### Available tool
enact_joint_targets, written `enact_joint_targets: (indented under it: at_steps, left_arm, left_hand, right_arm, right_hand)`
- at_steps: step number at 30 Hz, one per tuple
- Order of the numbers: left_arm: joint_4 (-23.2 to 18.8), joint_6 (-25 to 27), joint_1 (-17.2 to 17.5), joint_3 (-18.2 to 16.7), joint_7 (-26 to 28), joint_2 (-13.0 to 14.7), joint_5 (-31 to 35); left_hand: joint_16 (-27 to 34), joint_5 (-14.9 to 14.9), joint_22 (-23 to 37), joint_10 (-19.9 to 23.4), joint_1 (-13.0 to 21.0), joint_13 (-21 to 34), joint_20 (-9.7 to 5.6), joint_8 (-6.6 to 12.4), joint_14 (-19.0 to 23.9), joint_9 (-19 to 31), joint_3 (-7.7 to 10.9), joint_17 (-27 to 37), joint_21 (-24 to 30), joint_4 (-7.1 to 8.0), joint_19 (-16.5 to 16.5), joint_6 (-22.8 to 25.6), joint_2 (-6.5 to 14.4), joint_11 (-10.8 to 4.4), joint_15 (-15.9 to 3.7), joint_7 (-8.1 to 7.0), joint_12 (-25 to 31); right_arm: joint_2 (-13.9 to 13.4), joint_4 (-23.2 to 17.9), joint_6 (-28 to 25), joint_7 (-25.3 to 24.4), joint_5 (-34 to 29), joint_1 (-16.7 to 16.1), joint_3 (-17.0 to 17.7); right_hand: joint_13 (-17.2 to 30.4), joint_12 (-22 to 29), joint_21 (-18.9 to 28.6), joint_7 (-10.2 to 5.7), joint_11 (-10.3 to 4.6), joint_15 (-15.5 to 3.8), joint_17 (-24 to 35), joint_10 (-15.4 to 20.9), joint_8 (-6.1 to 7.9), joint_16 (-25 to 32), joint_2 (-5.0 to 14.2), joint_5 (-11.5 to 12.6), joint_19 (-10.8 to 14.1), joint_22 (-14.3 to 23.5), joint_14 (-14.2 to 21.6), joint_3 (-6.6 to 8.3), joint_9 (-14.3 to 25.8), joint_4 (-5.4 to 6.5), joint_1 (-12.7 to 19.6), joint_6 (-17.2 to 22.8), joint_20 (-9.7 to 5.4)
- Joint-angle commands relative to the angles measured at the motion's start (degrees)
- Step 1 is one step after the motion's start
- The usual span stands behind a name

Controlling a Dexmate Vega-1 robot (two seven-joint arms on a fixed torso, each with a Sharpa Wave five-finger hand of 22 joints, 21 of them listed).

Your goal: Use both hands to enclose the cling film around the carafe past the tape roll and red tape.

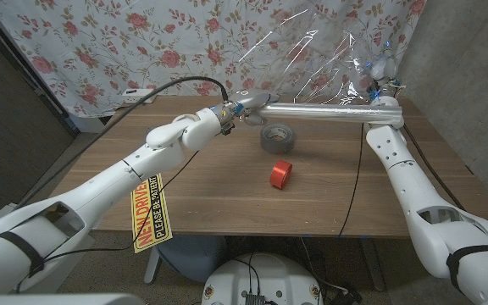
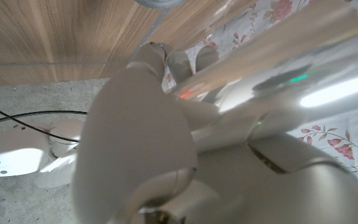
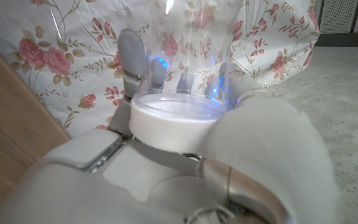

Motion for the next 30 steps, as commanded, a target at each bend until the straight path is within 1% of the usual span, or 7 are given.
enact_joint_targets:
  at_steps: [1,4,12,20,24,29,30]
  left_arm:
    - [-1.08,-0.54,-1.05,0.39,-1.73,1.33,4.13]
    - [-1.55,-0.54,-1.34,-0.31,-2.73,1.29,3.1]
    - [-1.8,-2.4,-2.5,0.92,-3.39,2.92,8.57]
    - [-1.15,-5.56,-3.93,1.11,-8.14,4.49,7.96]
    - [0.47,-7.78,-3.88,-0.62,-6.61,5.48,6.03]
    - [1.63,-6.87,-0.78,-3.93,-1.49,4.51,1.2]
    - [2.04,-8.5,-1.05,-3.64,1.17,4.88,3.35]
  left_hand:
    - [0.39,0.32,0.02,1.08,0.57,0.21,-0.29,0.23,3.5,-0.02,0.3,-0.05,-0.12,-0.08,0.18,0.63,0.03,-0.19,-2.49,-0.02,12.08]
    - [0.33,0.66,0.44,1.17,0.58,0.22,-0.19,0.32,3.35,-0.04,0.51,-0.31,-0.17,-0.08,0.29,1.0,-0.1,-0.18,-2.49,-0.05,12.09]
    - [0.37,1.15,0.69,1.4,0.79,0.25,-0.27,0.44,3.34,0.07,0.83,-0.32,-0.29,-0.18,0.24,1.18,-0.35,-0.17,-2.51,-0.04,12.13]
    - [0.43,1.43,0.73,1.58,0.86,0.25,-0.16,0.56,3.51,0.12,0.97,-0.2,-0.19,-0.12,0.35,1.51,-0.36,-0.16,-2.52,-0.07,12.14]
    - [0.45,1.49,0.45,1.63,0.88,0.25,-0.27,0.5,3.57,0.05,0.88,-0.21,-0.29,-0.07,0.32,1.54,-0.44,-0.14,-2.52,-0.07,12.13]
    - [0.32,1.43,-0.04,1.64,0.75,0.26,-0.27,0.62,3.41,0.26,0.72,-0.08,-0.27,0.08,0.29,1.51,-0.36,-0.13,-2.51,-0.01,12.12]
    - [0.17,1.43,0.04,1.64,0.72,0.26,-0.3,0.61,3.37,0.26,0.71,-0.25,-0.21,0.11,0.21,1.48,-0.34,-0.12,-2.46,-0.01,12.12]
  right_arm:
    - [1.25,-0.69,-0.12,0.3,2.56,-1.22,0.69]
    - [0.46,-0.94,0.22,-1.66,-0.29,-1.52,-0.47]
    - [1.65,-0.42,-0.56,0.26,2.51,-1.72,-0.1]
    - [0.96,-2.03,-1.64,0.96,3.72,-2.38,0.29]
    - [0.21,-2.43,-2.1,0.84,3.4,-2.6,0.2]
    - [-0.39,-2.86,-2.55,0.57,3.58,-3.13,0.52]
    - [-0.62,-2.86,-2.69,0.54,3.58,-3.22,0.6]
  right_hand:
    - [0.09,0.21,0.03,1.41,-5.04,-22.28,0.24,5.34,0.08,14.6,8.94,-0.19,-2.14,0.08,17.28,0.35,0.14,-0.04,9.4,1.7,-7.82]
    - [-0.05,0.19,0.01,1.35,-5.27,-22.29,0.24,5.51,0.09,14.61,8.93,-0.19,-2.13,0.04,17.31,0.34,0.18,-0.05,9.41,1.68,-7.82]
    - [-0.11,0.24,0.0,1.41,-5.0,-22.28,0.24,5.57,0.06,14.63,8.92,-0.16,-1.99,-0.08,17.44,0.32,0.09,-0.05,9.44,1.73,-7.83]
    - [-0.28,0.21,0.1,1.42,-5.16,-22.28,0.25,5.61,0.09,14.65,8.9,-0.15,-1.75,-0.06,17.54,0.31,0.13,-0.06,9.49,1.71,-7.83]
    - [-0.09,0.34,0.09,1.41,-5.01,-22.27,0.25,5.52,0.05,14.64,8.9,-0.14,-1.69,-0.1,17.56,0.3,0.11,-0.06,9.5,1.64,-7.83]
    - [-0.21,0.32,0.08,1.45,-5.18,-22.27,0.25,5.58,0.06,14.64,8.88,-0.13,-1.66,-0.11,17.58,0.3,0.05,-0.06,9.51,1.75,-7.83]
    - [-0.21,0.34,0.0,1.51,-5.02,-22.26,0.25,5.61,0.07,14.63,8.88,-0.13,-1.74,-0.2,17.58,0.29,0.01,-0.06,9.51,1.83,-7.83]
